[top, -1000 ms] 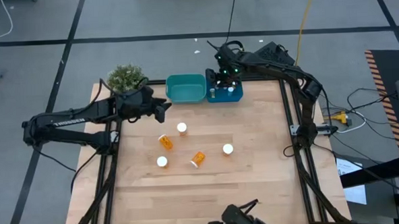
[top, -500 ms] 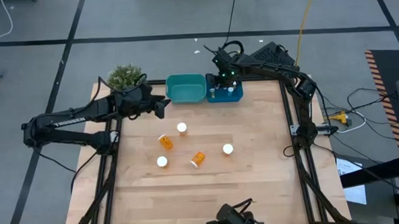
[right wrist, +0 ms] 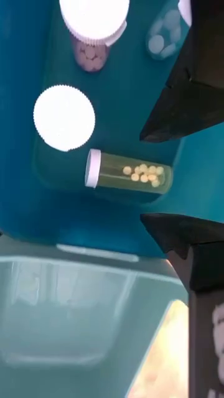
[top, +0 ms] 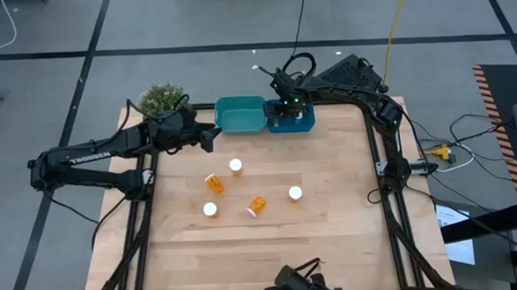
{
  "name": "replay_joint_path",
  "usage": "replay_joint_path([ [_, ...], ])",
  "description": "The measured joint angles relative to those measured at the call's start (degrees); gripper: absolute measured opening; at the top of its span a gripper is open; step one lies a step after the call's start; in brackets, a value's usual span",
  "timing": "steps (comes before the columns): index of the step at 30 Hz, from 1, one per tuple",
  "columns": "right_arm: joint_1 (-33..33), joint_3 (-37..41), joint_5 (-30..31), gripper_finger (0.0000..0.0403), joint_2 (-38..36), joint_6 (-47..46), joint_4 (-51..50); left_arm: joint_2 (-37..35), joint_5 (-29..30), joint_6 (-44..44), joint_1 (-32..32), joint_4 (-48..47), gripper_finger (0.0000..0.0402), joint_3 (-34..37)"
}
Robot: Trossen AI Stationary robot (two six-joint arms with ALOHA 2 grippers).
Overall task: Pick and place medicine bottles into bin by pill shape (circle, oval)
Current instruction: Adjust the small yellow tablet bottle in the blue bin
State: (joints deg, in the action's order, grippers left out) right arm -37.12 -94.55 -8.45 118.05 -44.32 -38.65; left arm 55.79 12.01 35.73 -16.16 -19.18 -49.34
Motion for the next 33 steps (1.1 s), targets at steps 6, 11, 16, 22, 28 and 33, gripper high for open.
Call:
replay_joint_path([
  [6, 0.00, 1.13, 0.29, 0.0187, -0.07, -0.04, 1.09, 0.00, 0.00, 0.02, 0.00, 0.00, 0.0186, 0.00],
  [11, 0.00, 2.46, 0.27, 0.0187, -0.06, -0.13, 1.92, 0.00, 0.00, 0.20, 0.00, 0.00, 0.0186, 0.00],
  [16, 0.00, 3.61, -0.34, 0.0187, -0.04, -1.04, 4.31, 0.00, 0.00, 0.35, 0.00, 0.00, 0.0186, 0.00],
  [22, -0.01, 5.75, -0.50, 0.0187, -0.04, -1.48, 5.77, 0.00, 0.00, 0.59, 0.00, 0.00, 0.0186, 0.00],
  [28, 0.00, 5.97, -0.48, 0.0187, -0.04, -1.19, 6.98, 0.00, 0.00, 0.59, 0.00, 0.27, 0.0186, 0.00],
  [33, 0.00, 5.97, -0.43, 0.0185, 0.10, -1.06, 7.20, 0.00, 0.01, 0.57, 0.00, 0.28, 0.0186, 0.00],
])
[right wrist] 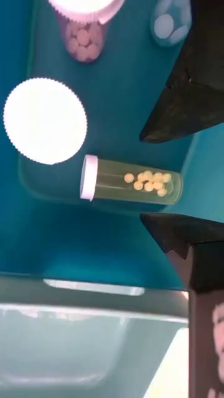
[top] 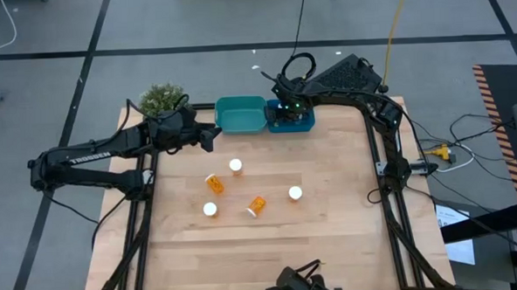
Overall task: Pick and place medicine bottles into bin by pill shape (circle, oval)
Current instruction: Adjust the small yellow tablet bottle in the blue bin
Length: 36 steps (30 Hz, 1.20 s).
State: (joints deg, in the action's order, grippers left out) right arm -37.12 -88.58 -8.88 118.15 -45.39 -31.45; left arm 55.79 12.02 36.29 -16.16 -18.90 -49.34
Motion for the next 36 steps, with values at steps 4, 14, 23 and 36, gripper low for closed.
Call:
replay_joint_path([
  [4, 0.00, -0.07, -1.43, 0.0174, 1.72, 0.06, 0.56, 0.00, 0.01, 0.02, 0.02, 0.00, 0.0186, 0.00],
  [14, 0.59, -0.04, -3.10, 0.0146, 3.56, -0.29, 0.66, 0.02, -0.06, 0.44, -0.30, 0.25, 0.0186, 0.00],
  [23, 0.61, -0.02, -3.00, 0.0108, 3.60, -0.24, 1.57, 0.02, -0.08, 0.24, -0.69, 0.70, 0.0186, 0.00],
  [36, 0.64, 0.02, -3.14, 0.0086, 3.17, 0.63, 2.50, 0.02, -0.15, -0.02, -2.37, 0.79, 0.0186, 0.00],
])
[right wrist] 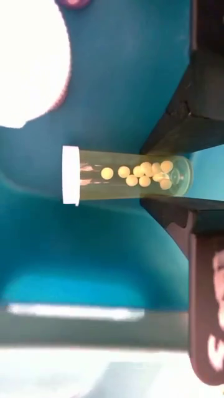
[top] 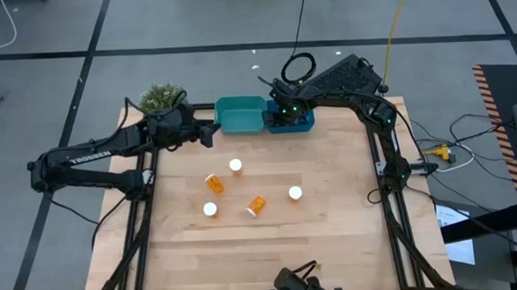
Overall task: Pick and place medicine bottles into bin by pill shape (circle, oval)
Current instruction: Adjust the small yellow tablet bottle in the blue bin
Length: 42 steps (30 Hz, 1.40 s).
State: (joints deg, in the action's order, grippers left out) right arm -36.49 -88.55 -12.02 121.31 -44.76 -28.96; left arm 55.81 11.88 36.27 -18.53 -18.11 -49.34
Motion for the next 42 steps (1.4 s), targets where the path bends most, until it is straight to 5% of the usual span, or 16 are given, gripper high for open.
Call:
replay_joint_path([
  [29, -1.57, 0.00, -0.35, 0.0086, -13.07, 8.69, -4.91, 0.00, 0.17, 0.75, -0.25, 2.23, 0.0186, 0.00],
  [42, -0.31, -0.04, -17.02, 0.0086, -23.85, 26.02, -0.87, 1.32, -3.33, -0.39, -0.25, 13.08, 0.0187, -0.02],
])
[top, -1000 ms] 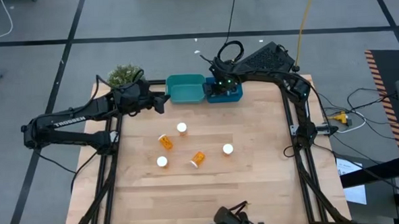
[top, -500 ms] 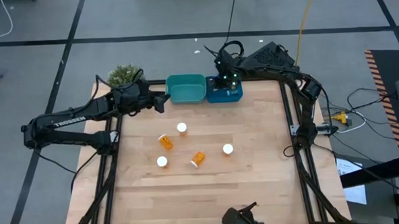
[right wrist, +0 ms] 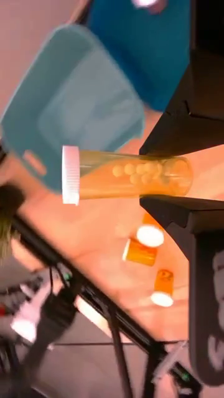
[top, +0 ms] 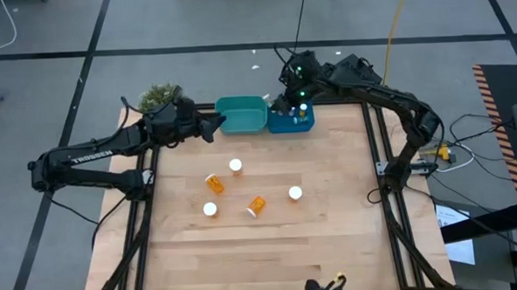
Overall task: Pick and place medicine bottles into bin by pill shape (circle, oval)
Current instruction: Adjust the small yellow tablet bottle in the blue bin
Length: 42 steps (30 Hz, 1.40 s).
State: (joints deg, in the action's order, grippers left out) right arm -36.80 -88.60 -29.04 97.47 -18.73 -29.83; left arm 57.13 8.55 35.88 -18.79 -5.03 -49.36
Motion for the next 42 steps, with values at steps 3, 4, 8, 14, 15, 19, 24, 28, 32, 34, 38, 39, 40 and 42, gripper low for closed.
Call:
replay_joint_path([
  [3, 1.03, 0.00, -1.24, 0.0086, -1.61, 3.56, 1.72, 1.73, -1.82, 0.10, -0.09, 3.85, 0.0189, 0.00],
  [4, 1.42, -0.02, -1.25, 0.0086, -2.10, 4.57, 2.56, 2.49, -2.49, 0.21, -0.09, 5.36, 0.0193, 0.00],
  [8, 3.09, -0.02, -1.27, 0.0086, -3.23, 7.50, 4.56, 6.48, -5.09, 0.07, -0.05, 13.70, 0.0235, -0.02],
  [14, 5.40, -0.02, -6.39, 0.0086, -3.25, 7.51, 10.67, 12.47, -5.94, 0.02, -0.04, 25.15, 0.0325, -0.02],
  [15, 5.76, -0.02, -6.97, 0.0086, -3.25, 7.50, 11.61, 13.14, -5.81, -0.02, -0.04, 26.53, 0.0335, -0.02],
  [19, 6.66, -0.02, -7.30, 0.0086, -3.25, 6.27, 15.78, 14.62, -4.41, -0.62, -0.04, 28.17, 0.0345, -0.02],
  [24, 7.57, -0.02, -7.28, 0.0086, -3.25, 6.06, 20.42, 15.53, -4.67, -5.32, 0.13, 32.64, 0.0314, -0.02],
  [28, 8.13, -0.02, -7.36, 0.0086, -3.25, 6.62, 23.11, 15.85, -4.81, -6.35, 0.11, 33.09, 0.0279, -0.02],
  [32, 8.05, -0.02, -7.26, 0.0086, -3.25, 7.22, 23.60, 16.33, -4.48, -8.33, 0.11, 35.18, 0.0241, -0.02],
  [34, 8.07, -0.02, -7.21, 0.0086, -3.25, 7.43, 24.53, 16.60, -4.49, -8.44, 0.11, 36.07, 0.0223, 0.01],
  [38, 8.15, -0.02, -7.21, 0.0086, -3.21, 7.49, 26.20, 17.87, -4.63, -8.81, 0.10, 39.58, 0.0189, -0.21],
  [39, 8.15, -0.01, -7.12, 0.0086, -3.20, 7.62, 25.99, 18.14, -4.93, -8.37, 0.02, 39.51, 0.0182, -0.01],
  [40, 8.17, 0.09, -7.16, 0.0086, -3.12, 7.54, 25.67, 18.20, -4.98, -8.49, -0.04, 39.42, 0.0175, 0.00],
  [42, 8.34, 0.07, -7.00, 0.0086, -2.97, 7.51, 26.15, 19.03, -4.98, -8.79, -0.07, 41.67, 0.0165, -0.07],
])
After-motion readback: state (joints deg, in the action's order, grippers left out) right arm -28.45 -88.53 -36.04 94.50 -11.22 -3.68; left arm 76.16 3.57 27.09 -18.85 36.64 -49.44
